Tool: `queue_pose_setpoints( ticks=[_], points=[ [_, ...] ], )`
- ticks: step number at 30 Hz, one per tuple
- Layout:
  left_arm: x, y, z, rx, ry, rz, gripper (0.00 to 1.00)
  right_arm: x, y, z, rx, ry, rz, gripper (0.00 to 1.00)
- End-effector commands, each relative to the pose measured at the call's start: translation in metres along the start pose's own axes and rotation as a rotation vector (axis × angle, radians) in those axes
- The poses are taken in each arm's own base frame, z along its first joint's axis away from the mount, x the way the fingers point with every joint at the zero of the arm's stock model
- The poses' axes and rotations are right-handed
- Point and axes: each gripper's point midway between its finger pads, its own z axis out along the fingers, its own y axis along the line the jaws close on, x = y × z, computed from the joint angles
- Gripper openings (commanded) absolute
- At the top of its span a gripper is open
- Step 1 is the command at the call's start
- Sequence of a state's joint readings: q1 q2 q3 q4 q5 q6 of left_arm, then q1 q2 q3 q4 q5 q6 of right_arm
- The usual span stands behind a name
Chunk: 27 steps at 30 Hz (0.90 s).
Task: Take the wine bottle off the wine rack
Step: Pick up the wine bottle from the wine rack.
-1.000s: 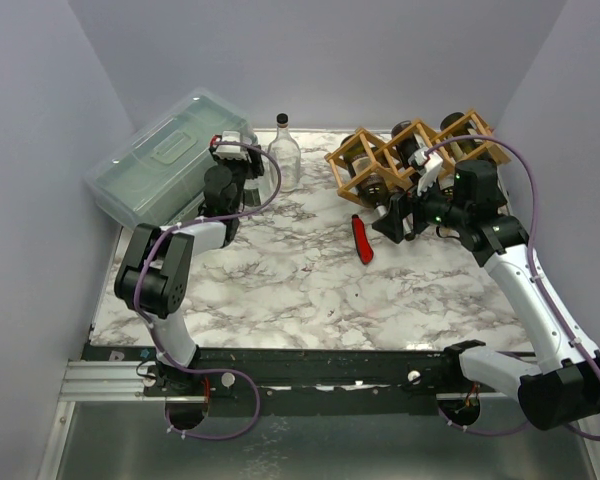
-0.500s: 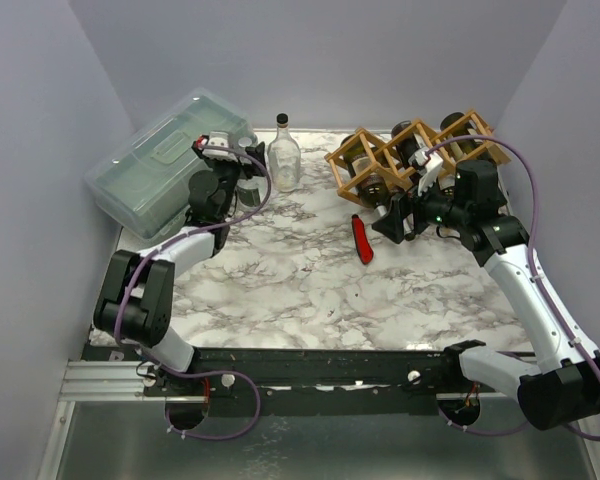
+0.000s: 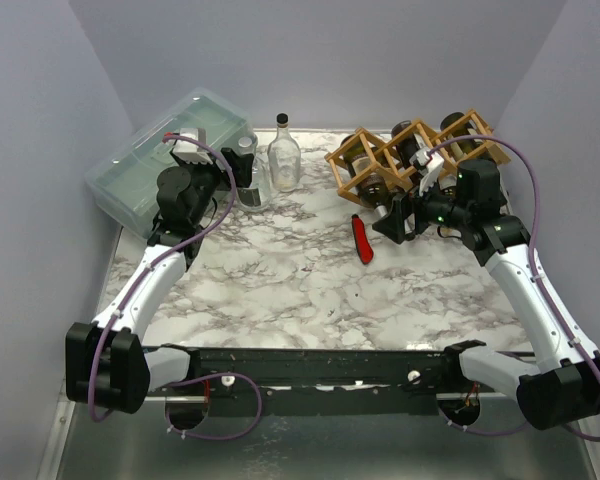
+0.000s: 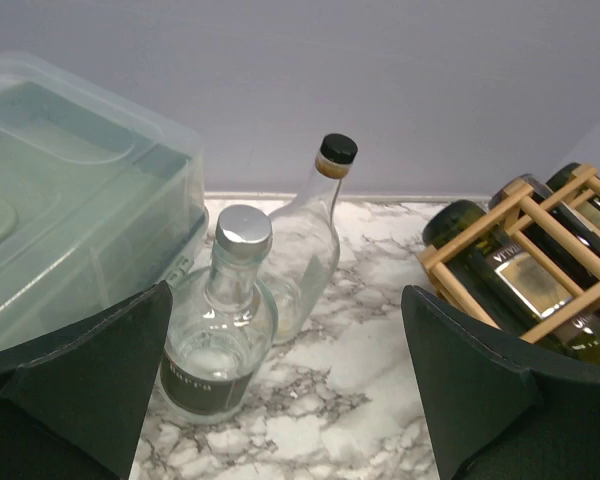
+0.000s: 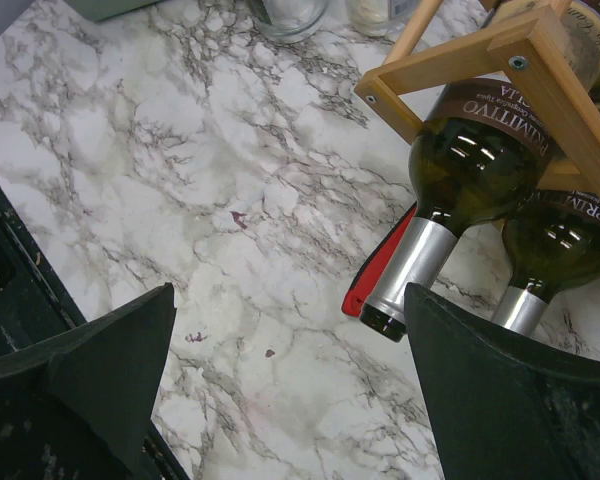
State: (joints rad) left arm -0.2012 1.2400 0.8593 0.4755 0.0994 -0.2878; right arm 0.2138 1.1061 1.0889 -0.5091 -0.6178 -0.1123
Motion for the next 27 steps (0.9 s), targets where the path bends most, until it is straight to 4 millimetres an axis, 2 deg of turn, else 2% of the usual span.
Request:
queue_pose_setpoints(
  ticks=[1, 4, 8, 12, 18, 27],
  points=[
    [0.001, -0.013, -0.027, 0.032, 0.125, -0.068, 0.99, -0.010, 0.002, -0.003, -0.016, -0.024, -0.002, 0.99],
    [-0.005, -0.020, -0.042, 0.056, 0.150, -0.070, 0.99, -0.011, -0.001, -0.004, -0.003, -0.032, 0.013, 1.00],
    [-0.001, -0.025, -0.061, 0.063, 0.214, -0.076, 0.99, -0.014, -0.005, -0.004, 0.017, -0.044, 0.031, 1.00],
    [0.013, -0.023, -0.083, 0.038, 0.298, -0.085, 0.99, -0.017, -0.009, -0.003, 0.036, -0.054, 0.043, 1.00],
    [0.028, -0.024, -0.113, 0.045, 0.309, -0.071, 0.99, -0.016, -0.017, 0.005, 0.052, -0.055, 0.063, 0.99],
    [0.045, -0.018, -0.136, 0.038, 0.297, -0.026, 0.99, -0.004, -0.040, 0.020, 0.115, -0.040, 0.057, 0.99]
  ],
)
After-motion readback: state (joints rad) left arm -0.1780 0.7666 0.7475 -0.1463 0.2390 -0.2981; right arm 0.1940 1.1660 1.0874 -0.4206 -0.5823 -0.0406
